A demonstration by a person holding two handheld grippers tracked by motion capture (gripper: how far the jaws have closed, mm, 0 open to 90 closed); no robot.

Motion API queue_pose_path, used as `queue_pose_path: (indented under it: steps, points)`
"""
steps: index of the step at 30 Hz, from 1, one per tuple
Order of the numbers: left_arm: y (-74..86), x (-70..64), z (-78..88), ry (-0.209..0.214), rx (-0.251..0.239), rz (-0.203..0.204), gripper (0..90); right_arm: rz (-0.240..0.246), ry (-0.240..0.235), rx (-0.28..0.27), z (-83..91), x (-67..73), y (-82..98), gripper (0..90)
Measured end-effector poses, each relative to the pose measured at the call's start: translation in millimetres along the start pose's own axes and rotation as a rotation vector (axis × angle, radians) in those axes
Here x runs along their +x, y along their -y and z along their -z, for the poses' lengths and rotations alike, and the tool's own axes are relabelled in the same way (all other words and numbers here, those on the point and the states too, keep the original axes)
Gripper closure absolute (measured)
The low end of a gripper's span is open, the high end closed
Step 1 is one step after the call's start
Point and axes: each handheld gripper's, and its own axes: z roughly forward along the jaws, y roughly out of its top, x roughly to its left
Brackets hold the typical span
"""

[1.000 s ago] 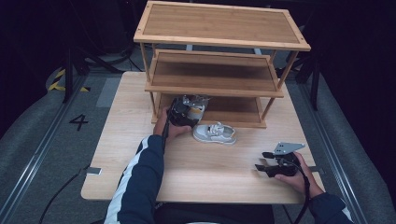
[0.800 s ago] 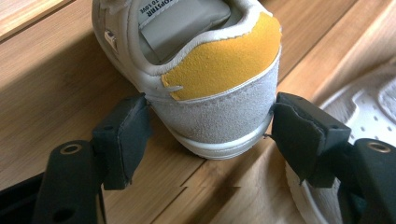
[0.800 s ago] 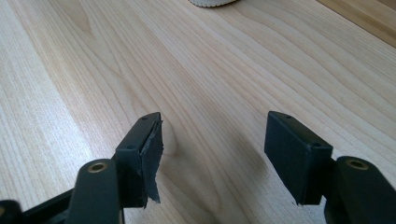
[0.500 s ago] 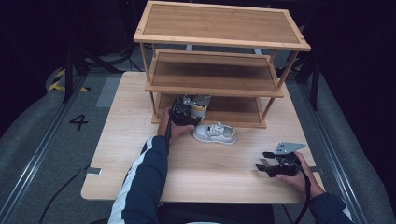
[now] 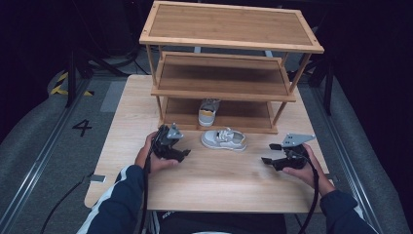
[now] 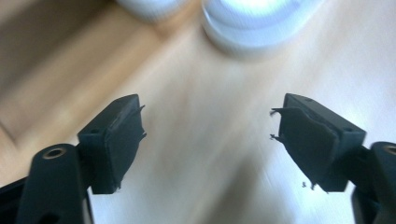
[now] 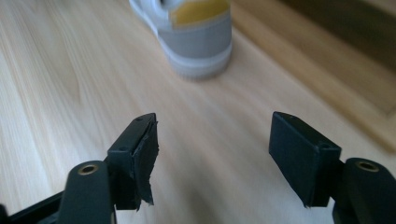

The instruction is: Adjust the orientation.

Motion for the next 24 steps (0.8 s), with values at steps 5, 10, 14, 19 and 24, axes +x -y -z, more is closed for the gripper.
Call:
queue_pose_path:
  steps: [5, 10, 14, 19, 24]
  points:
    - [35.0, -15.3, 13.9, -0.011, 0.038, 0.003, 21.2, 0.032, -0.04, 0.011, -21.2, -6.2, -23.7, 26.6]
    - [56.5, -17.2, 29.0, 0.009, 0.023, 0.044, 18.6, 0.052, -0.069, 0.01, -43.1, -5.4, -38.1, 24.4]
    - [69.2, -15.0, 31.6, 0.053, -0.019, 0.1, 16.3, 0.073, -0.078, 0.027, -59.4, -3.6, -45.6, 22.3]
    - [71.3, -14.3, 31.2, 0.055, -0.033, 0.108, 15.4, 0.048, -0.094, 0.022, -71.9, -5.1, -46.7, 22.5]
    - [71.1, -13.1, 30.4, 0.062, -0.036, 0.101, 15.0, 0.065, -0.094, 0.03, -81.7, 4.1, -49.0, 19.8]
